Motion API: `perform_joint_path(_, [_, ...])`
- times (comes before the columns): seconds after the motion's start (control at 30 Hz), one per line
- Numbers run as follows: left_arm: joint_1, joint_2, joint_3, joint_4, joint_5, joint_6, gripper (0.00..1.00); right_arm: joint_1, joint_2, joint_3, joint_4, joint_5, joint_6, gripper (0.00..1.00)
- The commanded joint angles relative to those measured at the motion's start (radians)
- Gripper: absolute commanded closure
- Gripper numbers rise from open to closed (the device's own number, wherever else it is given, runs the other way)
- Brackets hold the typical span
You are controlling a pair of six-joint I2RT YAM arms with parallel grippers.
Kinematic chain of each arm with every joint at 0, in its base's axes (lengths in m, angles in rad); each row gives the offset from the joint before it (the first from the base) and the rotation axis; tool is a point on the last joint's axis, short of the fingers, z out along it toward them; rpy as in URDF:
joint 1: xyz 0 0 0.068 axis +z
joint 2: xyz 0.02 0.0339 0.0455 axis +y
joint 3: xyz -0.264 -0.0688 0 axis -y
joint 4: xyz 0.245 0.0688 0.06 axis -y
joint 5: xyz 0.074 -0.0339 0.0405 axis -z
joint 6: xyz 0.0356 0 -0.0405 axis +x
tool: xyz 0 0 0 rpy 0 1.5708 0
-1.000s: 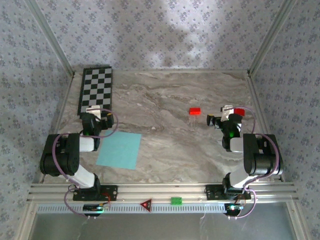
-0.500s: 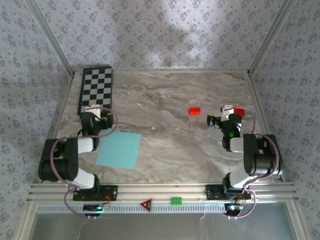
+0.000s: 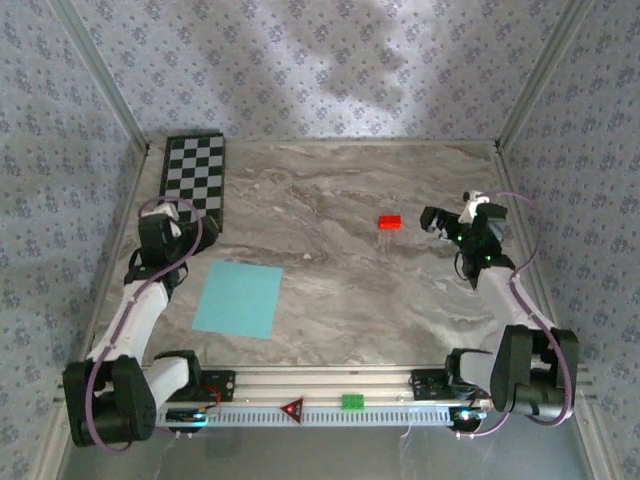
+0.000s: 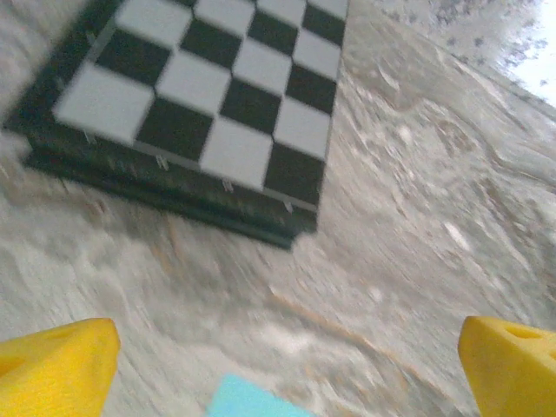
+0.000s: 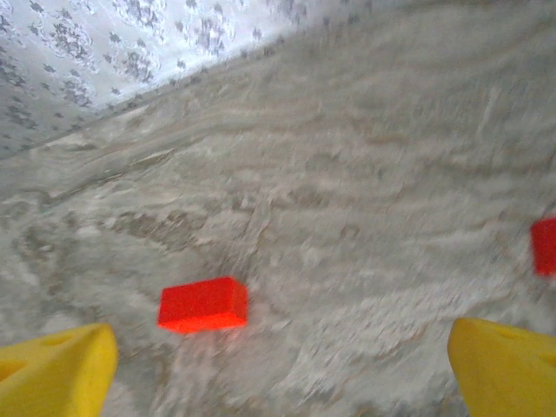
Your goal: Fold a paper plane with a square sheet of paper (pick it up from the middle)
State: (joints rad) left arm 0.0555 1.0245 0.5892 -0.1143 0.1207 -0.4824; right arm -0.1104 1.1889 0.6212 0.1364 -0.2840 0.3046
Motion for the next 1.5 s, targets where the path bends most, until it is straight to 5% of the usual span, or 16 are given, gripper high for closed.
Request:
perform_joint_path(0.0, [-0.006, -0.048, -0.05, -0.177, 0.226, -0.129, 0.01, 0.012, 0.022, 0.041, -0.175, -0.232, 0.16, 0.0])
perform_joint_path(0.1, [-0.068, -0.071, -0.098, -0.233, 0.29, -0.169, 0.05, 0.07, 0.014, 0.039, -0.209, -0.243, 0.169, 0.0])
perform_joint_path(0.33, [-0.246, -0.118, -0.156, -0.349, 0.205, -0.214, 0.06, 0.182, -0.046, 0.06, -0.342, -0.159, 0.141, 0.0])
perform_joint_path(0.6, [-0.355, -0.155, -0.268, -0.291, 0.157, -0.38, 0.06, 0.197, -0.136, 0.042, -0.435, -0.015, 0.249, 0.0])
perform_joint_path(0.83, [-0.475, -0.139, -0.3, -0.178, 0.049, -0.555, 0.06, 0.108, -0.196, -0.037, -0.341, -0.216, 0.329, 0.0])
perform_joint_path(1.0, [-0.575, -0.04, -0.267, -0.113, -0.02, -0.618, 0.06, 0.039, -0.198, -0.108, -0.154, -0.391, 0.415, 0.0])
perform_joint_path(1.47, [-0.87, 0.394, 0.081, -0.052, -0.163, -0.719, 0.01, 0.165, -0.162, -0.077, -0.29, -0.308, 0.344, 0.0])
